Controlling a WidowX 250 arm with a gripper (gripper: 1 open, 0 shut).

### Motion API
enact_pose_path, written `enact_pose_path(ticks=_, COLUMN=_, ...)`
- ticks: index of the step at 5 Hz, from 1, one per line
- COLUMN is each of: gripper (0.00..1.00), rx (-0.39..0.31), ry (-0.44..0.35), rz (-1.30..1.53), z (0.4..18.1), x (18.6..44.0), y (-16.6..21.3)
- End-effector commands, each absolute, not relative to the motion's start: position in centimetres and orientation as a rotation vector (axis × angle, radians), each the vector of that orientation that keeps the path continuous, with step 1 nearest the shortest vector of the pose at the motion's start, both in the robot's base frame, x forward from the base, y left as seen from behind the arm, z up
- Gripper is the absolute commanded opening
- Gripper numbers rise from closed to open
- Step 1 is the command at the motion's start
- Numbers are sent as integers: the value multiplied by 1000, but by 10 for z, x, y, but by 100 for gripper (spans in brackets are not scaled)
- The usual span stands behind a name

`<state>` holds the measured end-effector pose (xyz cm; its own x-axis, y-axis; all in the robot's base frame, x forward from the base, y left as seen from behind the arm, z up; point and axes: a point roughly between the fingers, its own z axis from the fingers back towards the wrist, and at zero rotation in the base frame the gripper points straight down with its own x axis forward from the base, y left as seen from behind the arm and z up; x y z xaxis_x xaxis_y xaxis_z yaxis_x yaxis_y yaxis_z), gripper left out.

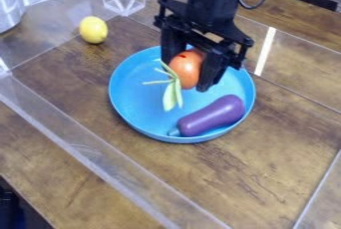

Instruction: Put the carrot in the blue tray

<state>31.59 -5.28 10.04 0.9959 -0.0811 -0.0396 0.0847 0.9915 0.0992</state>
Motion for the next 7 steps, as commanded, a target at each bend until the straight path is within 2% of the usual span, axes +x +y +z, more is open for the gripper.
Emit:
enact_pose_path(ticks=1, gripper=0, rx=87, ry=-25, rz=-58, z=115, x=328, y=-46)
enact_pose_path(ticks=5, gripper=0, rx=83, ry=-9, rz=-58, z=101, x=337, y=-40)
enact_pose_path(ticks=6, gripper=100, rx=80, ry=-7, rz=-62, z=98, x=340, y=-40)
enact_pose_path(ticks=7, gripper=100, rx=73, ry=-14, rz=-65, z=98, x=342, y=-44)
